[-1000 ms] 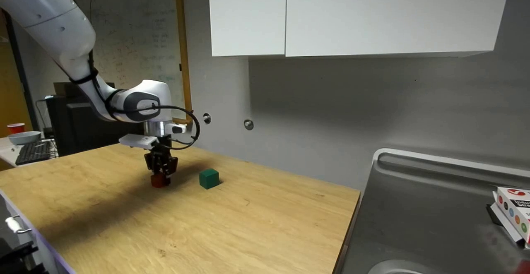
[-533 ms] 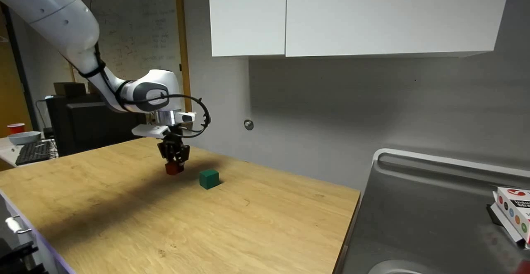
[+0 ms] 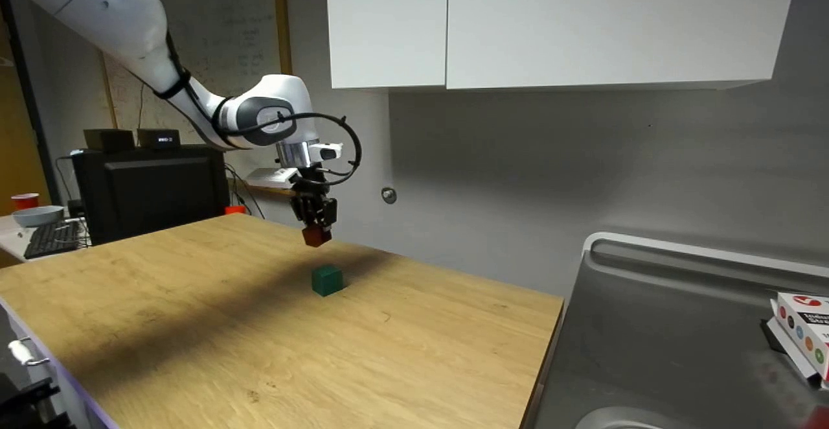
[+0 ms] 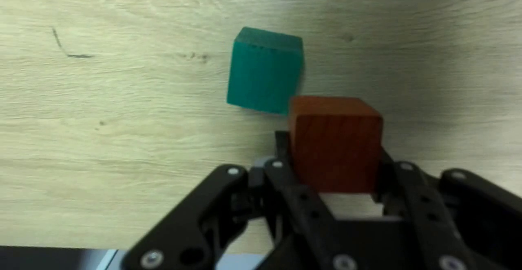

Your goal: Put the orange cube on top of the green cube

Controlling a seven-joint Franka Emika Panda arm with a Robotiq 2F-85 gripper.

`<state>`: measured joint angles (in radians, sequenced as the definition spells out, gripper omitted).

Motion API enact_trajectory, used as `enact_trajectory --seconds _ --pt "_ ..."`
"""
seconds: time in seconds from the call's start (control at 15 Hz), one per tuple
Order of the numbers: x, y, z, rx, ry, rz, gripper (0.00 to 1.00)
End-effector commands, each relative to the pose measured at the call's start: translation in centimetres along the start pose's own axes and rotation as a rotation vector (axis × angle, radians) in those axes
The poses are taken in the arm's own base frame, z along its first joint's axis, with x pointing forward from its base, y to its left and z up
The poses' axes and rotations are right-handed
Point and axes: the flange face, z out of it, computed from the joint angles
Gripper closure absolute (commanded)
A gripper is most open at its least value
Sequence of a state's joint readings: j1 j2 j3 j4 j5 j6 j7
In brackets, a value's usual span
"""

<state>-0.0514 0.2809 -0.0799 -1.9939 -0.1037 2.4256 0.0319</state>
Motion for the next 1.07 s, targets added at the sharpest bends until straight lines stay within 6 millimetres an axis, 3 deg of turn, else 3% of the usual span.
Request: enact_trajectory --seconds 0.0,0.4,1.0 --pt "1.3 2.9 -0.5 -0.012 -0.006 0.049 0.81" --pt "1.5 5.3 1.5 -0.005 -0.043 0.095 0.81" --pt "1.5 4.3 4.2 0.018 -0.102 0.1 0.81"
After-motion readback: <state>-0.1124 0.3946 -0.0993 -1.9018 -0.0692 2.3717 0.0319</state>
